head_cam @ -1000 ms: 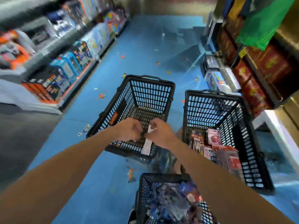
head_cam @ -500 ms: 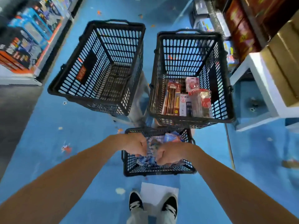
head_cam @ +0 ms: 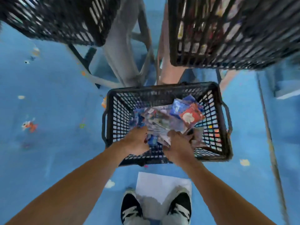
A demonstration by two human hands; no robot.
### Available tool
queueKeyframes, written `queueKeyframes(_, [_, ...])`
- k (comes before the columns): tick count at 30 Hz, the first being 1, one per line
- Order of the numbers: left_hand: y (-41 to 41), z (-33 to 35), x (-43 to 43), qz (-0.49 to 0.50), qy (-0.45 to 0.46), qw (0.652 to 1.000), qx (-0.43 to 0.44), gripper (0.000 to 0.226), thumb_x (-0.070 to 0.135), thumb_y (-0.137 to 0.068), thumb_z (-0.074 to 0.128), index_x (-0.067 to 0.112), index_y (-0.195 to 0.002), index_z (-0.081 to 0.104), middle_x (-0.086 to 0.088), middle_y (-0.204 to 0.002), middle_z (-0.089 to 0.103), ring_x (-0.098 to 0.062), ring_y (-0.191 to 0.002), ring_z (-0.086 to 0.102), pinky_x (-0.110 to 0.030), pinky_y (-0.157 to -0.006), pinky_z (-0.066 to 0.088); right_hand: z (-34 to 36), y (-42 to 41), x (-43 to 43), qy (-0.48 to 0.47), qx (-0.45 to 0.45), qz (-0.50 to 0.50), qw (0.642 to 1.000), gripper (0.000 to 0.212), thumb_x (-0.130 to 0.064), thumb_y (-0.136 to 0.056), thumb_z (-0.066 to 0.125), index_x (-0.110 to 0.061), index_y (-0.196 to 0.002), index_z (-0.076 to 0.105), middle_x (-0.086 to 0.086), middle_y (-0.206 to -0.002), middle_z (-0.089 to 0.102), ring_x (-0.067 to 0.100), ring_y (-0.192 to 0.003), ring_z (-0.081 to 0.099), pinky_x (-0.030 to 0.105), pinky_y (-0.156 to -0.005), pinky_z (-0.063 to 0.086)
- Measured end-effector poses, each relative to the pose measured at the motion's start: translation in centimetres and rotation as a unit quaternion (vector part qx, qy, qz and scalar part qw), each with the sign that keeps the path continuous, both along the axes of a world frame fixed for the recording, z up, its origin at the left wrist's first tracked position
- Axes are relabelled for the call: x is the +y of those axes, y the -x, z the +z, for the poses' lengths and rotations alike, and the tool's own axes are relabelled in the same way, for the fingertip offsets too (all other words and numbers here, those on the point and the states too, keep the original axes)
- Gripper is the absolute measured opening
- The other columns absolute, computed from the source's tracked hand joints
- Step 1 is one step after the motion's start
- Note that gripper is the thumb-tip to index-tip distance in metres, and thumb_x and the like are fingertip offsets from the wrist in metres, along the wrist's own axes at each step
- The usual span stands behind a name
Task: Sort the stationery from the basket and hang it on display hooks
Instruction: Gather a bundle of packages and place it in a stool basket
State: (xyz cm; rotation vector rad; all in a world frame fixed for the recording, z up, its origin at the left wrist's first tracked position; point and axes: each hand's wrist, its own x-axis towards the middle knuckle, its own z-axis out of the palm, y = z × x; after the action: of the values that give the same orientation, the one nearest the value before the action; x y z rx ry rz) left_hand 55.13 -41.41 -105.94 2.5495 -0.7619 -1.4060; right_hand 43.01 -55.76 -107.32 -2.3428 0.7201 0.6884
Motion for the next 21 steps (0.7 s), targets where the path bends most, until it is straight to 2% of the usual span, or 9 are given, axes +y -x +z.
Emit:
queueKeyframes(2, [-0.7,-4.1,-0.5,-0.005,0.01,1.0,-0.027,0.057,0.019,-0.09,0.073,0.006,-0.139,0.048,-0.009,-0.122,0.052,-0.024,-0.107,0.054,-0.039,-0.088,0.047,-4.3,-1.0,-0.1,0.027,-0.025,0.0,0.999,0.064,-0.031,-0.085,0.072,-0.017,-0.14,0.044,0.013,-0.14,0.048,0.038,-0.13,0.048,0.043,-0.103,0.044])
queueKeyframes(3, [-1.1,-6.1,-0.8,0.001,0.017,0.999,-0.046,0.062,0.019,-0.089,0.074,0.008,-0.143,0.045,-0.01,-0.13,0.051,-0.027,-0.112,0.054,-0.038,-0.092,0.05,-6.3,-1.6,-0.4,0.051,-0.035,0.009,0.998,0.074,-0.036,-0.083,0.075,-0.019,-0.145,0.038,0.012,-0.146,0.042,0.038,-0.135,0.042,0.045,-0.107,0.042])
queueKeyframes(6, [-2.7,-11.2,-1.9,-0.034,0.028,0.996,-0.084,0.074,0.023,-0.086,0.077,0.015,-0.149,0.039,-0.01,-0.151,0.041,-0.03,-0.125,0.053,-0.044,-0.094,0.054,-11.0,-3.8,-1.8,0.128,-0.04,0.071,0.988,0.099,-0.049,-0.076,0.078,-0.022,-0.154,0.023,0.01,-0.155,0.028,0.039,-0.143,0.029,0.051,-0.113,0.036])
queueKeyframes(9, [-4.5,-15.5,-3.3,-0.079,0.098,0.987,-0.103,0.076,0.032,-0.08,0.08,0.021,-0.146,0.044,-0.005,-0.142,0.049,-0.03,-0.131,0.051,-0.041,-0.103,0.05,-14.3,-6.6,-4.1,0.151,0.019,0.154,0.976,0.11,-0.055,-0.07,0.083,-0.03,-0.156,0.017,0.011,-0.157,0.021,0.043,-0.144,0.025,0.055,-0.114,0.032])
queueKeyframes(11, [-5.7,-17.2,-4.3,-0.117,0.102,0.981,-0.117,0.086,0.035,-0.077,0.083,0.023,-0.15,0.039,-0.006,-0.142,0.048,-0.028,-0.134,0.046,-0.036,-0.112,0.042,-15.3,-8.4,-5.5,0.164,0.05,0.218,0.961,0.113,-0.059,-0.067,0.083,-0.032,-0.155,0.018,0.013,-0.154,0.03,0.044,-0.141,0.033,0.055,-0.114,0.036])
queueKeyframes(13, [-6.9,-18.2,-5.2,-0.156,0.096,0.973,-0.139,0.098,0.047,-0.069,0.087,0.03,-0.15,0.037,-0.005,-0.138,0.048,-0.028,-0.131,0.046,-0.038,-0.113,0.042,-15.3,-9.9,-6.3,0.158,0.063,0.261,0.95,0.107,-0.056,-0.068,0.085,-0.029,-0.153,0.027,0.012,-0.15,0.041,0.039,-0.133,0.046,0.045,-0.108,0.044])
queueKeyframes(16, [-8.1,-17.8,-5.9,-0.203,0.074,0.966,-0.144,0.1,0.065,-0.061,0.088,0.036,-0.145,0.041,0.003,-0.121,0.044,-0.025,-0.122,0.045,-0.039,-0.107,0.045,-14.5,-11.5,-7.1,0.147,0.055,0.323,0.933,0.087,-0.048,-0.074,0.086,-0.027,-0.145,0.041,0.005,-0.138,0.058,0.028,-0.121,0.059,0.031,-0.095,0.046])
queueKeyframes(19, [-8.3,-17.3,-5.9,-0.227,0.048,0.96,-0.157,0.113,0.082,-0.053,0.081,0.036,-0.147,0.037,0.004,-0.123,0.04,-0.023,-0.12,0.041,-0.041,-0.107,0.044,-14.0,-12.5,-7.8,0.125,0.053,0.335,0.932,0.064,-0.044,-0.078,0.082,-0.029,-0.134,0.054,0.001,-0.129,0.066,0.024,-0.114,0.062,0.031,-0.097,0.049])
queueKeyframes(21, [-7.9,-17.0,-6.1,-0.241,0.037,0.947,-0.208,0.105,0.072,-0.063,0.082,0.027,-0.147,0.037,-0.002,-0.128,0.041,-0.027,-0.118,0.045,-0.044,-0.106,0.046,-13.3,-12.8,-7.9,0.129,0.057,0.329,0.934,0.051,-0.041,-0.083,0.074,-0.028,-0.13,0.057,0.001,-0.125,0.066,0.024,-0.111,0.062,0.034,-0.096,0.05])
